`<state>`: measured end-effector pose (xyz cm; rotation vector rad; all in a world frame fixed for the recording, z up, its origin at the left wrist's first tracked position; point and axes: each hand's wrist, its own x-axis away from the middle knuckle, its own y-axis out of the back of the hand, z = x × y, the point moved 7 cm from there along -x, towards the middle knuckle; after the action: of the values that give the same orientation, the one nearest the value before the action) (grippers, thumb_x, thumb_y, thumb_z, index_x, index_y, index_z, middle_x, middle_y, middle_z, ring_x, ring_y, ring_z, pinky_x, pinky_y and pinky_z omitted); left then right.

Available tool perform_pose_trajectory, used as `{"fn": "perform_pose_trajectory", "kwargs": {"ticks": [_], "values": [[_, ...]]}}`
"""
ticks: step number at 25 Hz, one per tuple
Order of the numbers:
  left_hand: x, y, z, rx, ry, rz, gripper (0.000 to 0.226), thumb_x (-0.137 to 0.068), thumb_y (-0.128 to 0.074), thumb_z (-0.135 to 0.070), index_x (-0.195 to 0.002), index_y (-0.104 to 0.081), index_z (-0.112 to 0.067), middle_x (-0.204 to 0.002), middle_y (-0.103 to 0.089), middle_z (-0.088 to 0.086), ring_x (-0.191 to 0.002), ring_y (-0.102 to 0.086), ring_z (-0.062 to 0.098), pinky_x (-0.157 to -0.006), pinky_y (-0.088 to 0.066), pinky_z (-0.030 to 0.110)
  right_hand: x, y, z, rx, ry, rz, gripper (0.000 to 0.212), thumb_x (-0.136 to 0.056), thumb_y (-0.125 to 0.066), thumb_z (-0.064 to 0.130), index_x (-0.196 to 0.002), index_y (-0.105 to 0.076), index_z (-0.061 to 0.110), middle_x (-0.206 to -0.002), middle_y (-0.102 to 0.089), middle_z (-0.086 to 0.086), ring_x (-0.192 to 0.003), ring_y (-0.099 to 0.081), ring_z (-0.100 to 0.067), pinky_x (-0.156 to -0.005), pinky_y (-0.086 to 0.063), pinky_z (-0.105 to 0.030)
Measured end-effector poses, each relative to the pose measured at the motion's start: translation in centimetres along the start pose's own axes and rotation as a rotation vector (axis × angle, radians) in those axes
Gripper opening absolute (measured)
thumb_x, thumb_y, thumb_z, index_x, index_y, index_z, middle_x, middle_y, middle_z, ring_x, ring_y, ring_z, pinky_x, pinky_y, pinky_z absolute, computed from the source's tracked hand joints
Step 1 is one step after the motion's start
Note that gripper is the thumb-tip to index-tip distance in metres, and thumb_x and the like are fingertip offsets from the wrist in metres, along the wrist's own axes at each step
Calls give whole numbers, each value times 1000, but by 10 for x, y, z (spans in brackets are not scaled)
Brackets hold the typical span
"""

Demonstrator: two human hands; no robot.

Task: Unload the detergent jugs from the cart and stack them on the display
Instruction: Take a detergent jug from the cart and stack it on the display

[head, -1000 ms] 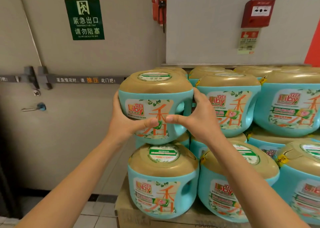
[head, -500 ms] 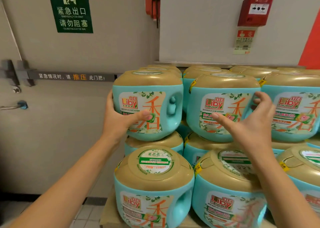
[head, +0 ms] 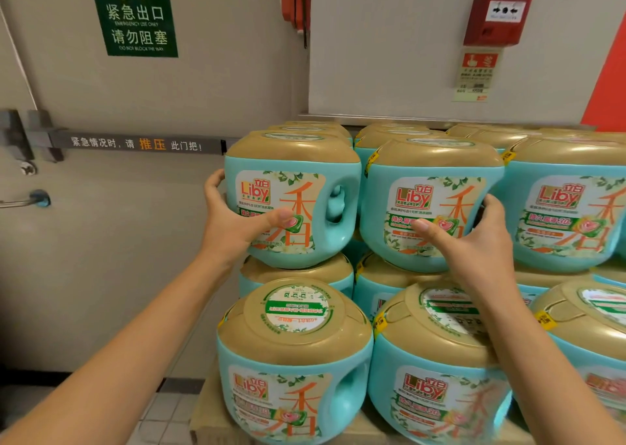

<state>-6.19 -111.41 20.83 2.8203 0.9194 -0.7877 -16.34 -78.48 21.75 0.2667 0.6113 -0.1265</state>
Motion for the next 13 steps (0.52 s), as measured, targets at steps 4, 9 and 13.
{"fn": "perform_pose_trajectory", "kwargs": {"ticks": [4,9,13], "values": [[0,-3,3,-28,13,-1,126,-31,-90,-44,-138,-25,-31,-119,-63,-4,-98,-69,8,-74,-58,27,-1,2,-4,-47,4,-3,64,-70,-83,28,-122,-47,22,-96,-52,28,-85,-53,11,-70,-39,-10],[1,-5,5,-62,1,-11,128,-32,-90,-47,-141,-25,-32,-119,-63,-8,-99,-68,4,-79,-58,29,-1,1,-8,-79,-6,5,58,-73,-81,26,-122,-50,20,-97,-55,28,-87,-54,13,-72,-42,-10],[9,-7,3,-93,-34,-47,123,-30,-91,-59,-132,-25,-43,-118,-62,-13,-100,-66,1,-75,-57,21,0,4,-6,-61,-5,-15,63,-72,-82,28,-124,-48,23,-97,-53,28,-84,-50,16,-71,-38,-7]]}}
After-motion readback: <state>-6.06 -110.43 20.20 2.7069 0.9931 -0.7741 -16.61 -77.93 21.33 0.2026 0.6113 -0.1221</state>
